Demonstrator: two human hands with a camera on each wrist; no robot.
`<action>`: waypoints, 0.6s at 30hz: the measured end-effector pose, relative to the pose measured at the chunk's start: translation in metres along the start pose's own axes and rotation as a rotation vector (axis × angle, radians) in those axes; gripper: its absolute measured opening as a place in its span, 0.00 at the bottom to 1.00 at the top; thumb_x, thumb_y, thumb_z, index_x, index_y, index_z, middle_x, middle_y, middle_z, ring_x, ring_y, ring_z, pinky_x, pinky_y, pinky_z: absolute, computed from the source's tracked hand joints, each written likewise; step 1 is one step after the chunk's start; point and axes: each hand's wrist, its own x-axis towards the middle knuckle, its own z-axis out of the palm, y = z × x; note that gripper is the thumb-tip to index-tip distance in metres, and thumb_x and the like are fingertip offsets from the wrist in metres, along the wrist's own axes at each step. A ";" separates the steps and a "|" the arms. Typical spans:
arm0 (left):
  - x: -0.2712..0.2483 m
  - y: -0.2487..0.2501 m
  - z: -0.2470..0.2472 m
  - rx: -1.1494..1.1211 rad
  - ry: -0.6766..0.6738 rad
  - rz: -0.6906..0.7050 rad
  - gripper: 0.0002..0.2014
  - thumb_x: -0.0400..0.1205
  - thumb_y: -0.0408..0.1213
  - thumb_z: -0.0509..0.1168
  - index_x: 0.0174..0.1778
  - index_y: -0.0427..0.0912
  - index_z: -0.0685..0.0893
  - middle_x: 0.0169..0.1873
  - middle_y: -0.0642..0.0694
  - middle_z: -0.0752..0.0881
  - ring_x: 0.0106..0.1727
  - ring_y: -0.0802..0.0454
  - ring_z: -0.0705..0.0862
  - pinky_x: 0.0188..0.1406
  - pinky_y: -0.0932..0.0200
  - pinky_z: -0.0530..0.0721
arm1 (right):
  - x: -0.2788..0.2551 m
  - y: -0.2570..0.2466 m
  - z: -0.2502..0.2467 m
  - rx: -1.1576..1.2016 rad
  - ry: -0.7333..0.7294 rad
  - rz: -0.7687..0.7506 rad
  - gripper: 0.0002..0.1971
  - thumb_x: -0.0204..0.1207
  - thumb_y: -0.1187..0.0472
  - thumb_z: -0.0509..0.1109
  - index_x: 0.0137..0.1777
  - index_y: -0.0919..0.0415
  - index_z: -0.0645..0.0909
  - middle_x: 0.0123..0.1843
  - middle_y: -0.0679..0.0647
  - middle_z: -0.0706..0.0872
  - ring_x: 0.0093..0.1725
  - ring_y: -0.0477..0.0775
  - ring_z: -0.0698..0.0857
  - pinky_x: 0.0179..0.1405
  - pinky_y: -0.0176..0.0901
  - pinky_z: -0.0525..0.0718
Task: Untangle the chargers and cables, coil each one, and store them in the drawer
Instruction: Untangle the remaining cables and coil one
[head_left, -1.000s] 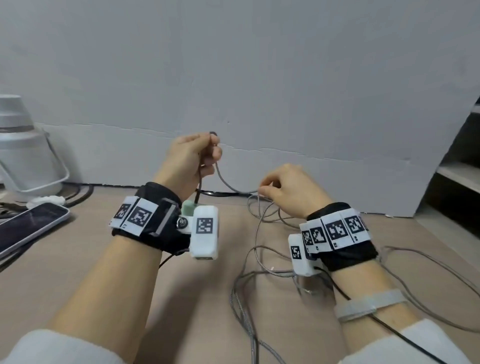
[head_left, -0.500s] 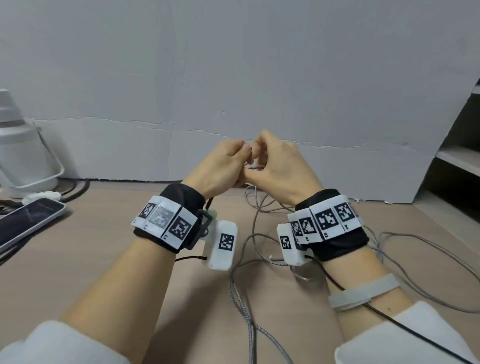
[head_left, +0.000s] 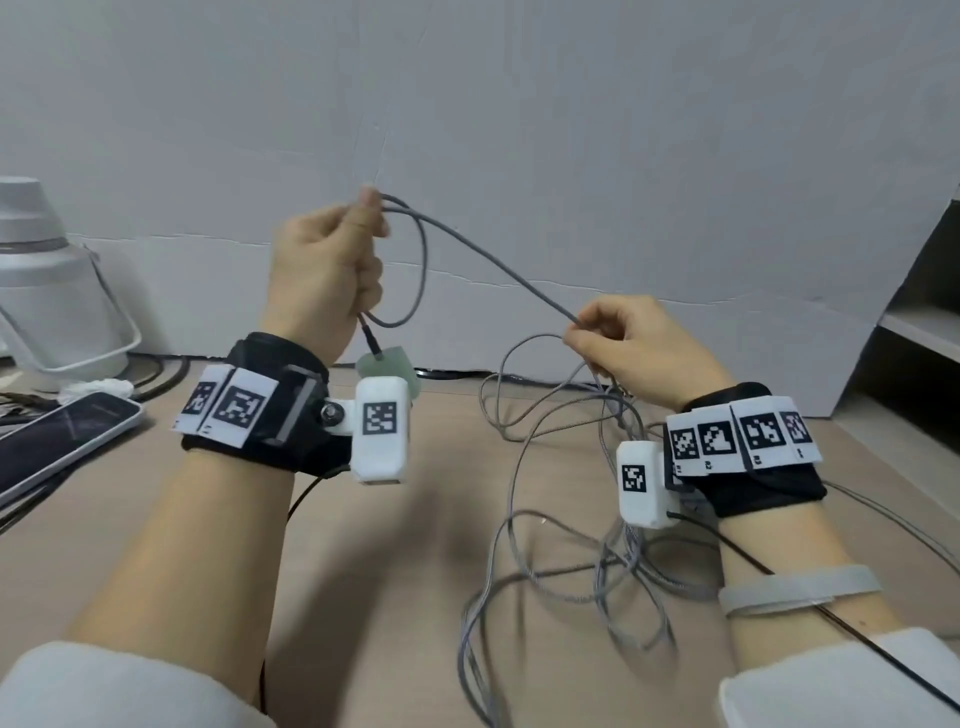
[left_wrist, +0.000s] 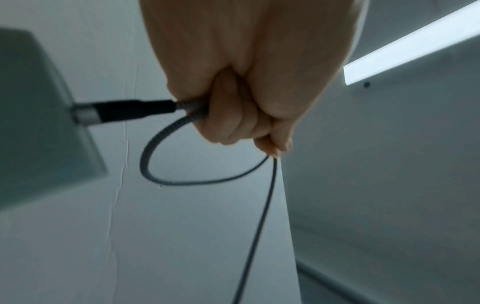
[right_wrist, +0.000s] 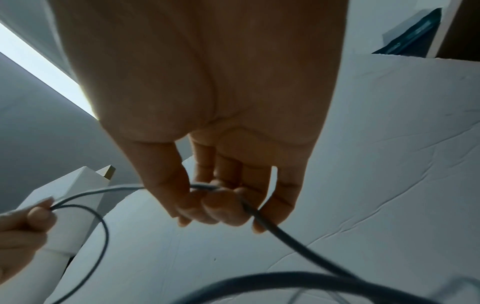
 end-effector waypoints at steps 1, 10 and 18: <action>0.003 0.000 -0.007 -0.055 0.069 -0.009 0.16 0.89 0.45 0.63 0.36 0.43 0.77 0.19 0.55 0.63 0.18 0.60 0.59 0.15 0.67 0.57 | 0.000 0.004 0.000 0.000 -0.028 0.012 0.06 0.83 0.60 0.71 0.44 0.58 0.84 0.28 0.49 0.83 0.26 0.46 0.78 0.35 0.43 0.78; 0.010 -0.017 -0.007 -0.158 0.249 -0.261 0.19 0.93 0.41 0.50 0.34 0.48 0.69 0.15 0.57 0.65 0.15 0.61 0.59 0.11 0.69 0.56 | 0.007 -0.006 0.023 -0.230 0.198 -0.004 0.11 0.83 0.56 0.67 0.40 0.55 0.85 0.32 0.49 0.85 0.36 0.51 0.82 0.40 0.41 0.80; -0.016 -0.019 0.036 -0.014 -0.234 -0.200 0.15 0.94 0.43 0.50 0.45 0.39 0.70 0.36 0.35 0.90 0.41 0.34 0.92 0.36 0.49 0.92 | -0.004 -0.034 0.048 -0.412 -0.103 -0.086 0.16 0.78 0.57 0.65 0.29 0.55 0.81 0.29 0.53 0.84 0.35 0.57 0.82 0.34 0.45 0.78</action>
